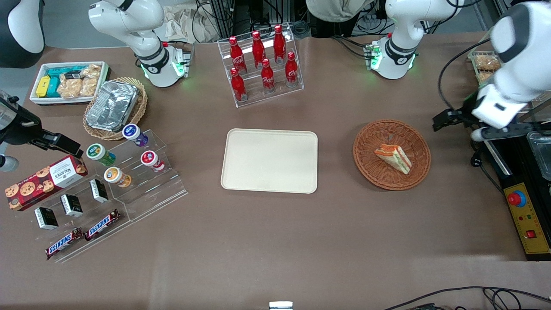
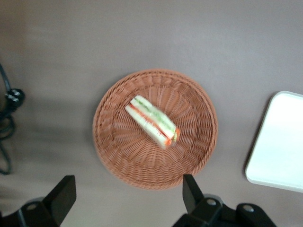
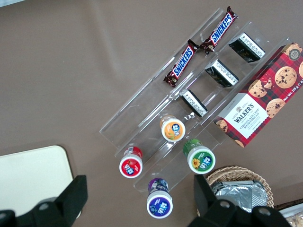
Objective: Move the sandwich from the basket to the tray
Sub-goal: 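Move the left gripper down over the wrapped sandwich in the basket, then close the left gripper on the sandwich's upright edge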
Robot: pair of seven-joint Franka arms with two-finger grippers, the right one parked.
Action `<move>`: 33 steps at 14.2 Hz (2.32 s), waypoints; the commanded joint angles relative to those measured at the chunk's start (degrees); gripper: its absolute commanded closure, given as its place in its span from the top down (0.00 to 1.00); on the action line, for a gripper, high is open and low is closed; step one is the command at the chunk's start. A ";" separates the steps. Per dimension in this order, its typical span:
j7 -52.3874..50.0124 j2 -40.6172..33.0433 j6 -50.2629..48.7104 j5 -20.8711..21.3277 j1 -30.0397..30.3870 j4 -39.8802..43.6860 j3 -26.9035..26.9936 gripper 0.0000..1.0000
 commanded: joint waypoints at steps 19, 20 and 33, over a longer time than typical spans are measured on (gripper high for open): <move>-43.08 15.75 31.77 0.42 -3.96 -14.07 -4.19 1.00; -43.44 15.94 31.86 0.42 -4.22 -13.98 -4.11 1.00; -45.38 17.53 34.94 2.96 -4.40 -14.24 -4.02 0.00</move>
